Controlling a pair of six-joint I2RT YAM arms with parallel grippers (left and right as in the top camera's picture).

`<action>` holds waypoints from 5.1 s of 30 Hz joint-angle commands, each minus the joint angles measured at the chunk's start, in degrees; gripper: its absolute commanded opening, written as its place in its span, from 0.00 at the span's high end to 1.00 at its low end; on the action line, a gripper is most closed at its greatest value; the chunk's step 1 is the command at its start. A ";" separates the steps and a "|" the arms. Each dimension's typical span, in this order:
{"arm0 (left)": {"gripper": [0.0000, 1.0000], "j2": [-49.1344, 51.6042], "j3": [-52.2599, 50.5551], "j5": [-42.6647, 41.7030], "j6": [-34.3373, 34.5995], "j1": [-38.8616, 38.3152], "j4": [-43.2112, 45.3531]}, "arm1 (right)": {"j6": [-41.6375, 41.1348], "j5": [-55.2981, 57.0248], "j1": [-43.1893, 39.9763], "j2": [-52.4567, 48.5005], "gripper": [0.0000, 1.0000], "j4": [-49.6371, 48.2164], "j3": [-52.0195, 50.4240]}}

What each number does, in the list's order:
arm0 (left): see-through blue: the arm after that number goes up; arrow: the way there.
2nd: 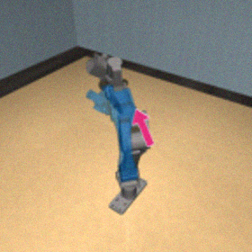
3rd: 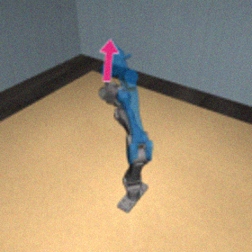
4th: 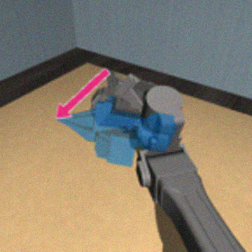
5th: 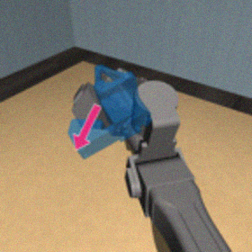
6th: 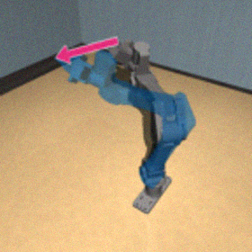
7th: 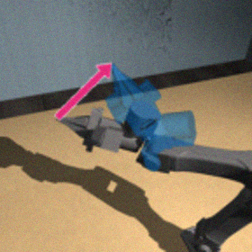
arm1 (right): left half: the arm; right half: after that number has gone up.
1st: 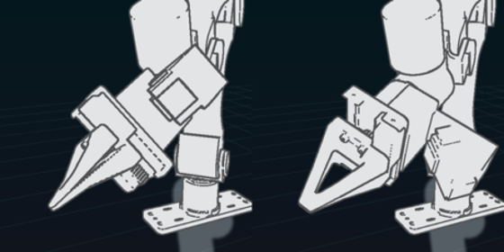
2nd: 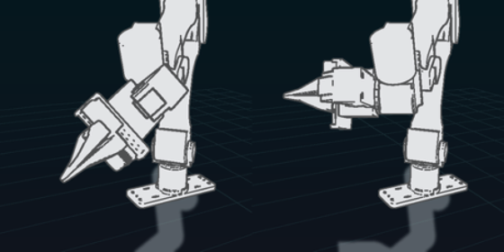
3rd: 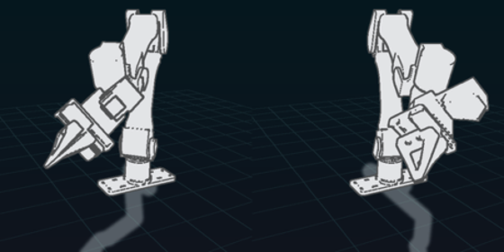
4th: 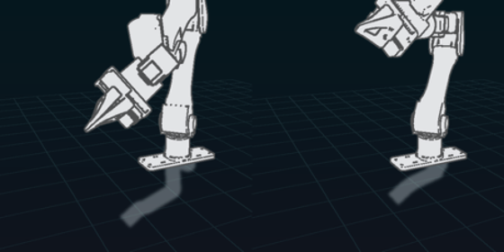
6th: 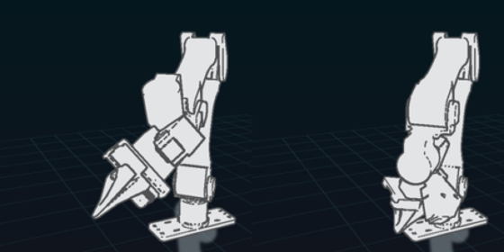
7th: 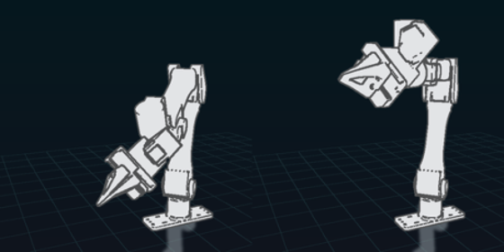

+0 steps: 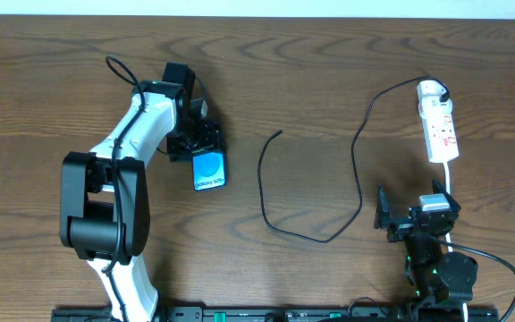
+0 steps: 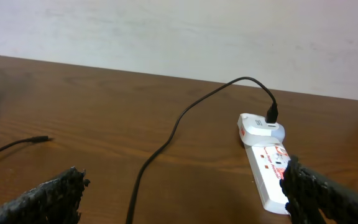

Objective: Plug charger to phone and switch on socket
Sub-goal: 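Lift the phone with the left gripper and tilt it upright toward center, then move the right gripper from rest toward the held phone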

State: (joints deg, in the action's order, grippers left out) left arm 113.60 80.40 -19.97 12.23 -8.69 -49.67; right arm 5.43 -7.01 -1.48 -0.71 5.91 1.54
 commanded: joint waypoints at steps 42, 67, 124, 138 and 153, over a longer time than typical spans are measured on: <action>0.44 -1.46 1.16 -24.63 35.82 5.64 -0.22 | -0.66 0.24 0.57 0.33 0.01 -0.09 -0.26; 0.44 -1.46 1.16 -38.21 44.48 7.82 -0.24 | -0.66 0.24 0.57 0.33 0.01 -0.09 -0.26; 0.47 -1.46 1.16 -57.66 60.70 7.80 3.37 | -4.76 -5.42 0.57 -4.59 0.01 -1.60 -0.26; 0.48 -1.49 1.16 -59.12 65.05 7.80 9.79 | -5.20 -9.05 0.57 -21.53 0.01 -6.58 5.49; 0.48 -1.49 1.16 -56.30 65.05 7.80 10.49 | -5.86 -22.88 0.57 -50.77 0.01 -1.55 24.72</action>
State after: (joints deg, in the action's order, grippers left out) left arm 113.60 80.40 -75.00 76.73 -1.17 -39.51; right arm 0.43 -24.56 -1.48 -47.66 2.81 21.93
